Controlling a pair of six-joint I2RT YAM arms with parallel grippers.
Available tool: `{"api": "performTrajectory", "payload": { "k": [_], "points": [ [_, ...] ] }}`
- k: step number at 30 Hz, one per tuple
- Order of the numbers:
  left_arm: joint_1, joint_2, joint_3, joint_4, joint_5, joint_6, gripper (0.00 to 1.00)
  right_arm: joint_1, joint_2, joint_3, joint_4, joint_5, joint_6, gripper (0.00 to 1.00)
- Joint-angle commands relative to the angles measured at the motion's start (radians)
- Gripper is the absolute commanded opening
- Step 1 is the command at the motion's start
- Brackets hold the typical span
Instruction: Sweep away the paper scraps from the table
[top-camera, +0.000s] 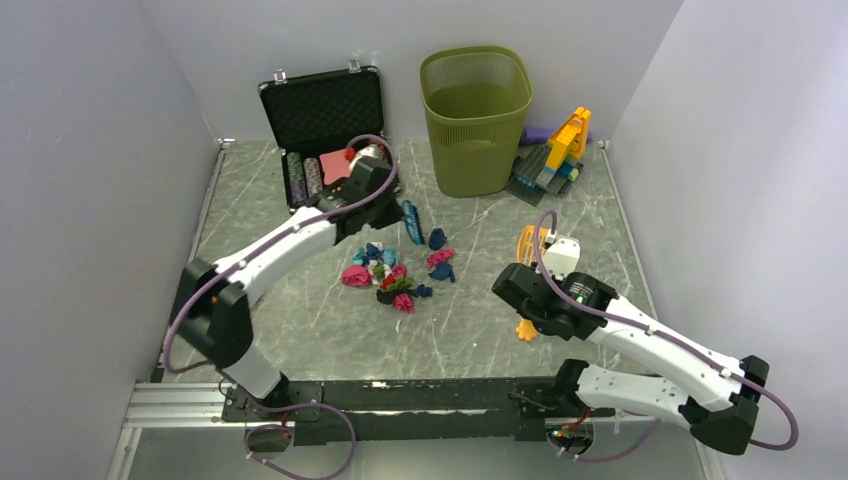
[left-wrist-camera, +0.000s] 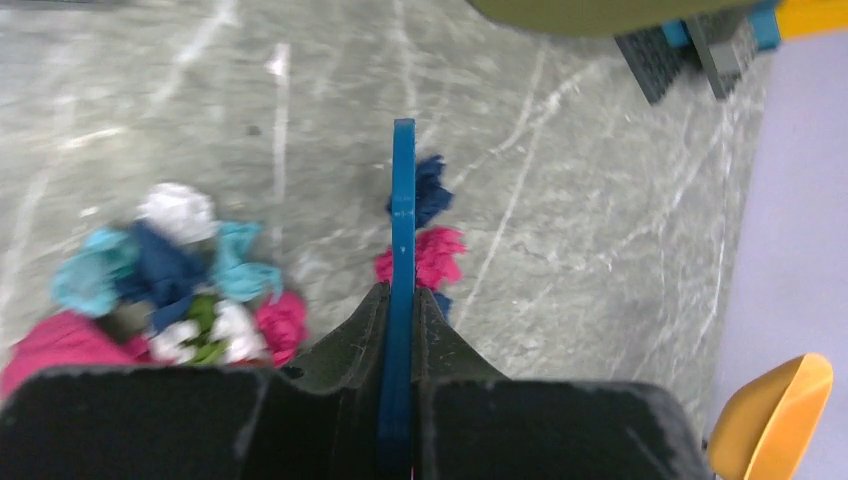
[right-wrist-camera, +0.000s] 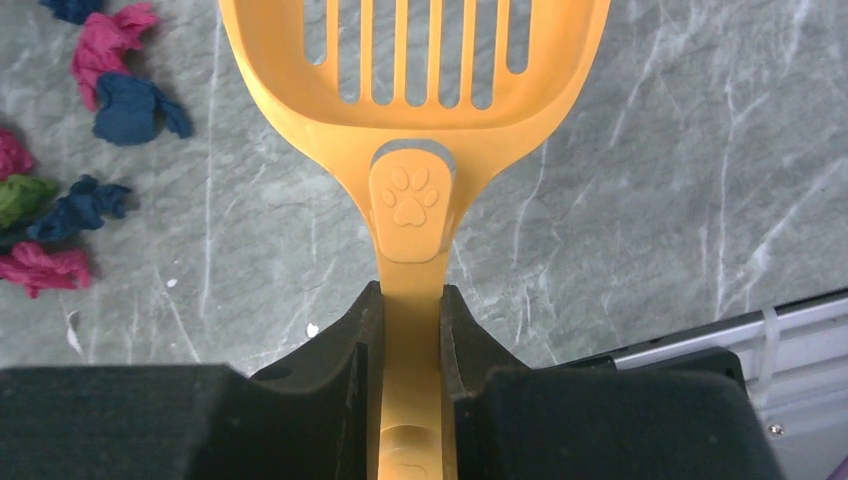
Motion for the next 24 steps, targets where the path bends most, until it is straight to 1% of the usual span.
{"api": "performTrajectory", "payload": {
  "k": [1,6,9,11,14,18,21,24],
  "points": [
    [-0.068,0.149,0.153,0.160,0.155,0.113,0.00,-0.002,-0.041,0.021,0.058,-0.023,-0.059,0.00],
    [-0.119,0.384,0.417,0.062,0.221,0.169,0.00,-0.002,-0.048,0.024,0.049,-0.031,-0.072,0.00],
    [-0.125,0.470,0.499,-0.033,0.192,0.172,0.00,-0.002,-0.054,0.024,0.047,-0.033,-0.077,0.00],
    [-0.124,0.482,0.492,-0.077,0.167,0.176,0.00,-0.002,-0.059,0.021,0.052,-0.038,-0.083,0.00],
    [-0.124,0.457,0.449,-0.133,0.092,0.220,0.00,-0.002,-0.054,0.005,0.071,-0.048,-0.097,0.00],
    [-0.120,0.397,0.387,-0.266,-0.043,0.287,0.00,-0.002,0.001,0.009,0.078,-0.060,-0.110,0.00],
    [-0.100,0.348,0.340,-0.326,-0.033,0.365,0.00,-0.002,0.043,0.018,0.098,-0.076,-0.130,0.00],
    [-0.083,0.286,0.318,-0.385,-0.028,0.408,0.00,-0.002,0.071,0.028,0.118,-0.089,-0.154,0.00]
  ]
}}
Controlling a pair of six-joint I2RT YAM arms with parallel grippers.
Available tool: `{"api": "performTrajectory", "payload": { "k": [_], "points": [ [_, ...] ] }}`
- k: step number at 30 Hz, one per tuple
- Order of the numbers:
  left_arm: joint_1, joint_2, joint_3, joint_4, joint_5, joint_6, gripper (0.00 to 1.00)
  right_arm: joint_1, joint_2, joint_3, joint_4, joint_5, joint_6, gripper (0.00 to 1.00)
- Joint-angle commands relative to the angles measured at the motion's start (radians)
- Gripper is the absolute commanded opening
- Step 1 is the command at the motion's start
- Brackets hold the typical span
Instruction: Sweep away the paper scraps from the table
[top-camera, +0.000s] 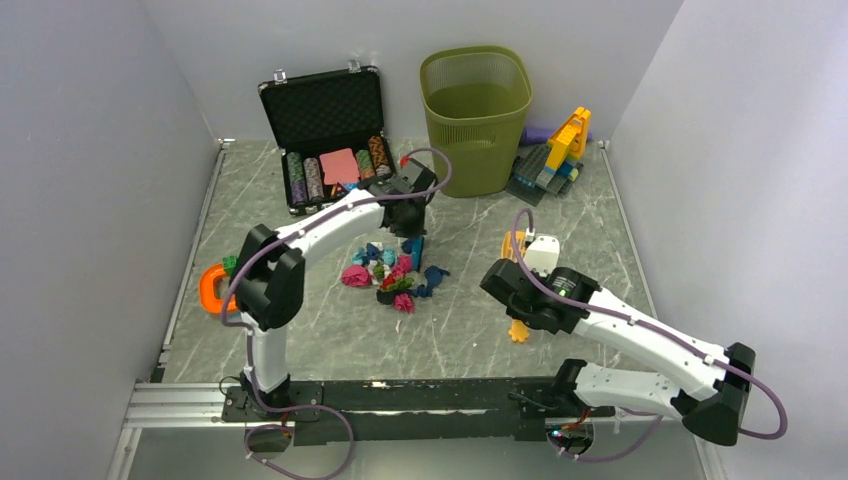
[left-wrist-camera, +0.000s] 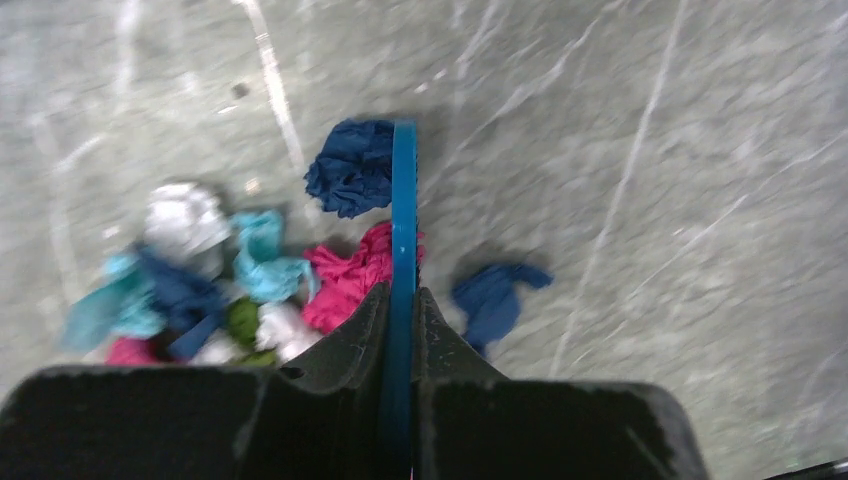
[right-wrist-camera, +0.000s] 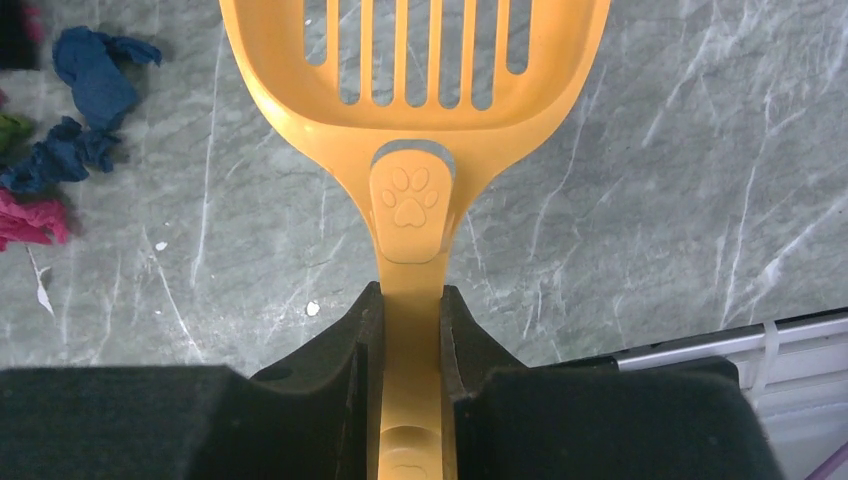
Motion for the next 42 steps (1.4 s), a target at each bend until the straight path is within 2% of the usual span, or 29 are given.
{"api": "performTrajectory", "payload": {
  "k": [1,4,7,11,14,18,24,27,30,33,42],
  "points": [
    [0.023,-0.143,-0.029,-0.164,-0.066,0.128,0.00,-0.001,0.027,0.029,0.054,-0.024,-0.051,0.00],
    [0.034,-0.216,-0.031,-0.199,-0.088,0.146,0.00,-0.001,0.037,0.017,0.083,-0.037,-0.067,0.00],
    [0.047,-0.277,-0.041,-0.184,-0.029,0.154,0.00,-0.002,0.044,0.007,0.095,-0.052,-0.068,0.00],
    [0.047,-0.324,-0.107,-0.034,0.153,0.138,0.00,-0.001,0.044,0.000,0.098,-0.057,-0.066,0.00],
    [0.035,-0.296,-0.144,0.103,0.355,0.101,0.00,0.000,0.039,0.002,0.097,-0.059,-0.065,0.00],
    [-0.014,-0.200,-0.090,0.121,0.428,0.089,0.00,-0.001,0.030,0.010,0.091,-0.060,-0.062,0.00],
    [-0.048,-0.080,-0.035,0.041,0.380,0.104,0.00,-0.001,0.015,0.001,0.093,-0.065,-0.060,0.00],
    [-0.048,-0.060,-0.045,-0.042,0.266,0.116,0.00,-0.002,0.014,-0.009,0.100,-0.072,-0.062,0.00],
    [-0.048,-0.075,-0.054,-0.168,0.071,0.130,0.00,-0.001,0.024,-0.011,0.102,-0.081,-0.070,0.00],
    [-0.041,-0.136,-0.067,-0.240,-0.020,0.152,0.00,-0.001,0.040,-0.012,0.107,-0.088,-0.081,0.00],
    [0.020,-0.325,-0.012,-0.319,0.009,0.213,0.00,0.000,0.114,-0.005,0.185,-0.197,-0.207,0.00]
  ]
}}
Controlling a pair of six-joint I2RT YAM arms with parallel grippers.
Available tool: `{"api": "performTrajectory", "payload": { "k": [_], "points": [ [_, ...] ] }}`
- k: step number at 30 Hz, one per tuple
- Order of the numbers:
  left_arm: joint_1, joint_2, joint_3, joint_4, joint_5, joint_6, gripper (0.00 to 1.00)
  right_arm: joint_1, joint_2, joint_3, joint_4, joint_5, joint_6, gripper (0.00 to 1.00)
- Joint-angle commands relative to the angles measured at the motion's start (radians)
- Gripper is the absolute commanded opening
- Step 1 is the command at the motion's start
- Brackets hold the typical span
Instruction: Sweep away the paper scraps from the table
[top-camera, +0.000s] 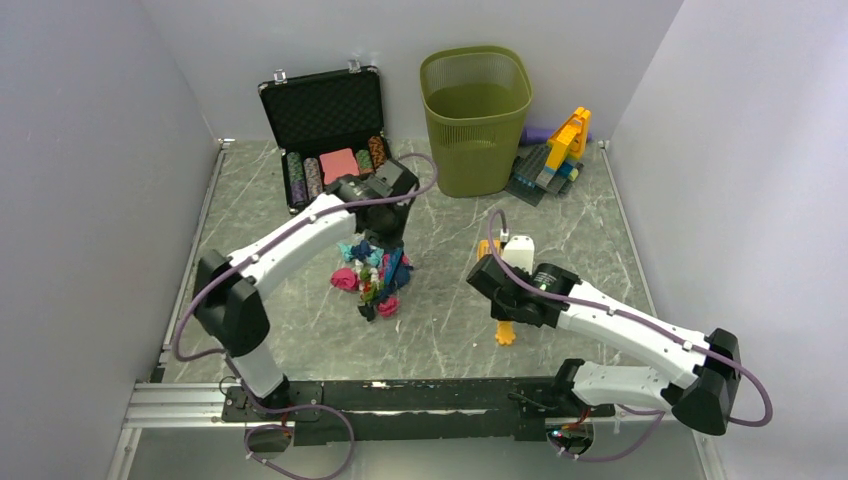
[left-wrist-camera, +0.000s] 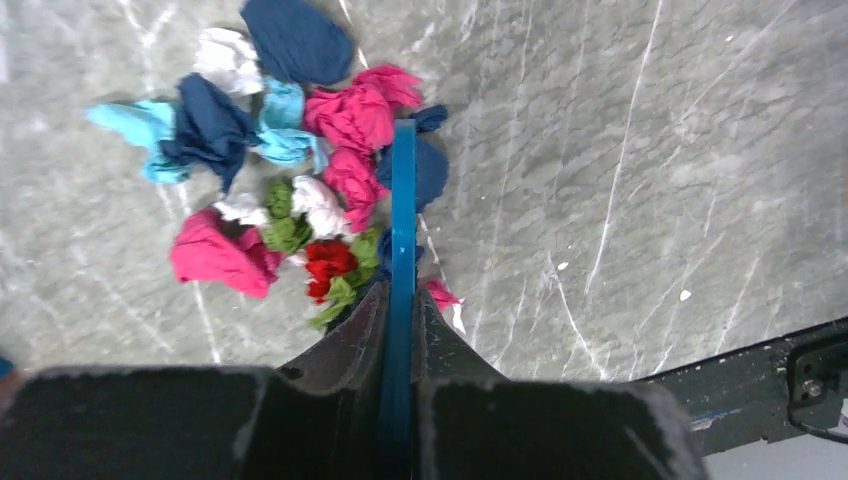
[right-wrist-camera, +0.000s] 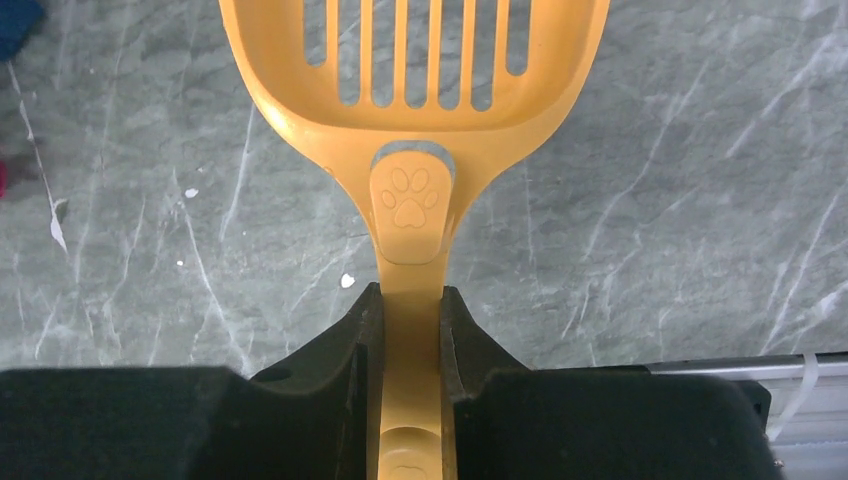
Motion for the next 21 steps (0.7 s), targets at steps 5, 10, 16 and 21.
{"api": "performTrajectory", "payload": {
  "k": [5,10,16,21],
  "points": [
    [0.153,-0.167,0.077,-0.033,0.013,0.132,0.00,0.001,0.029,-0.008,0.157,-0.279,-0.256,0.00],
    [0.184,-0.129,0.115,-0.062,-0.265,0.245,0.00,0.011,0.092,0.014,0.159,-0.468,-0.362,0.00],
    [0.238,0.016,0.193,-0.150,-0.351,0.315,0.00,0.154,0.258,0.095,0.056,-0.499,-0.414,0.00],
    [0.272,0.071,0.172,-0.110,-0.289,0.389,0.00,0.236,0.369,0.142,0.012,-0.495,-0.460,0.00]
  ]
}}
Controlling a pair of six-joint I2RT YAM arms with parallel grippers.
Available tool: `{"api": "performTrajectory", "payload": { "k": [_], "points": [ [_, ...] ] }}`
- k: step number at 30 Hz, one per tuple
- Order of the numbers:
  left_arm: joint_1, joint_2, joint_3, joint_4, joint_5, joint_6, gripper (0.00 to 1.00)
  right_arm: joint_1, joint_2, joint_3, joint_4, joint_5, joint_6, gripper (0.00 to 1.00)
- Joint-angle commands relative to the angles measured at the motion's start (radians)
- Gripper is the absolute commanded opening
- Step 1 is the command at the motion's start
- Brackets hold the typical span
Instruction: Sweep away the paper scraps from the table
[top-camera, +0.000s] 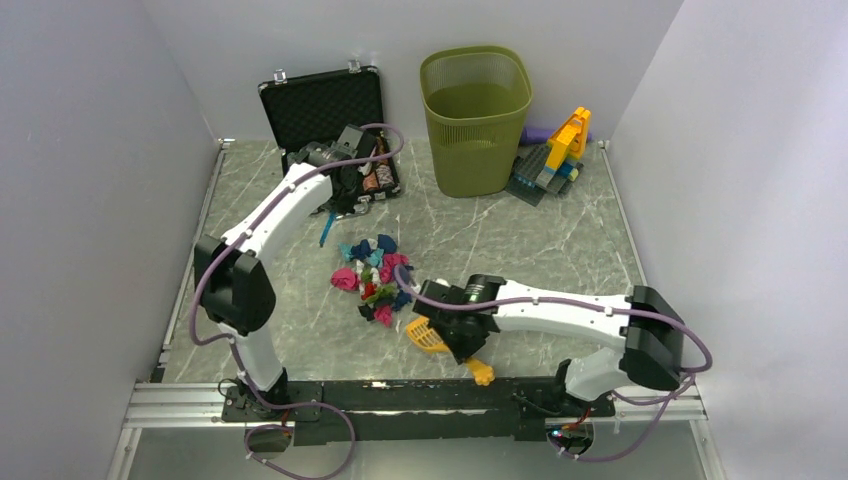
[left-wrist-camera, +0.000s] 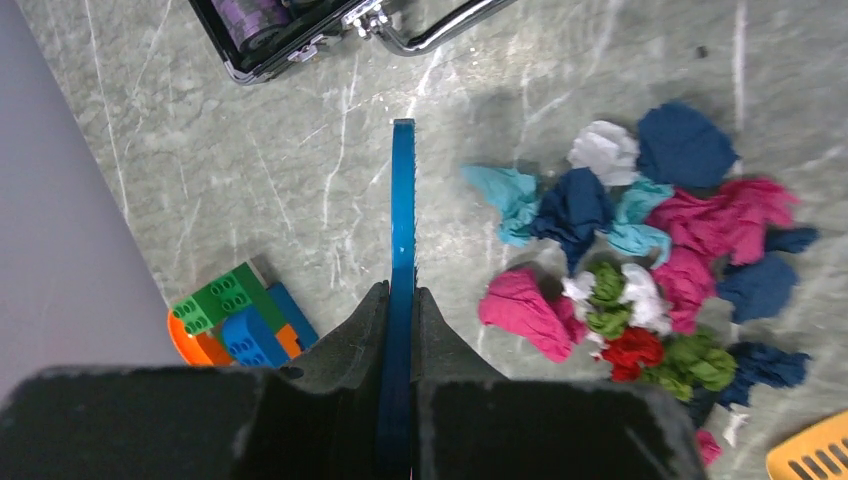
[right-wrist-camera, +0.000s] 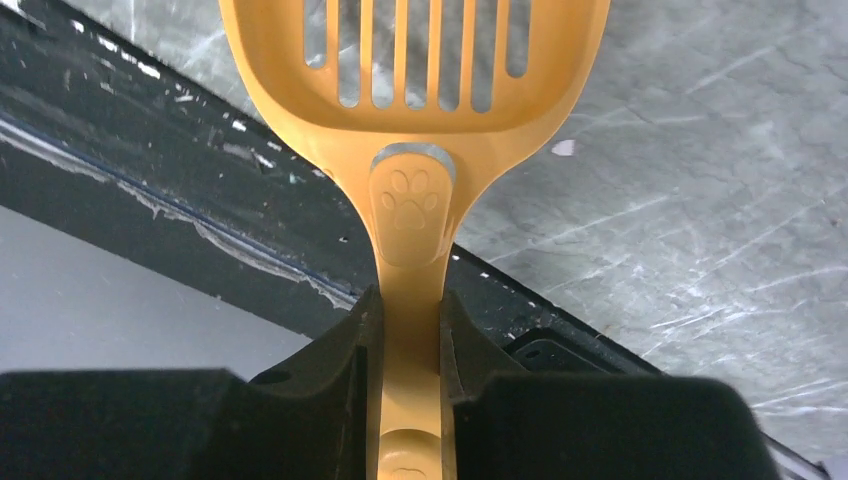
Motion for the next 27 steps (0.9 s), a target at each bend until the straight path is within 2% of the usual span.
{"api": "performTrajectory", "payload": {
  "k": [1,11,18,27],
  "points": [
    [0.031,0.032,0.009,0.002,0.010,0.102,0.00,0.040,0.059,0.071,-0.067,-0.029,-0.075,0.00],
    [0.037,0.203,0.098,-0.060,0.250,0.127,0.00,0.036,0.233,0.186,0.002,-0.057,-0.201,0.00],
    [0.024,0.234,0.067,-0.046,0.388,0.194,0.00,-0.016,0.312,0.240,0.028,-0.094,-0.253,0.00],
    [0.010,0.218,0.037,-0.037,0.551,0.178,0.00,-0.082,0.365,0.277,0.059,-0.111,-0.295,0.00]
  ]
}}
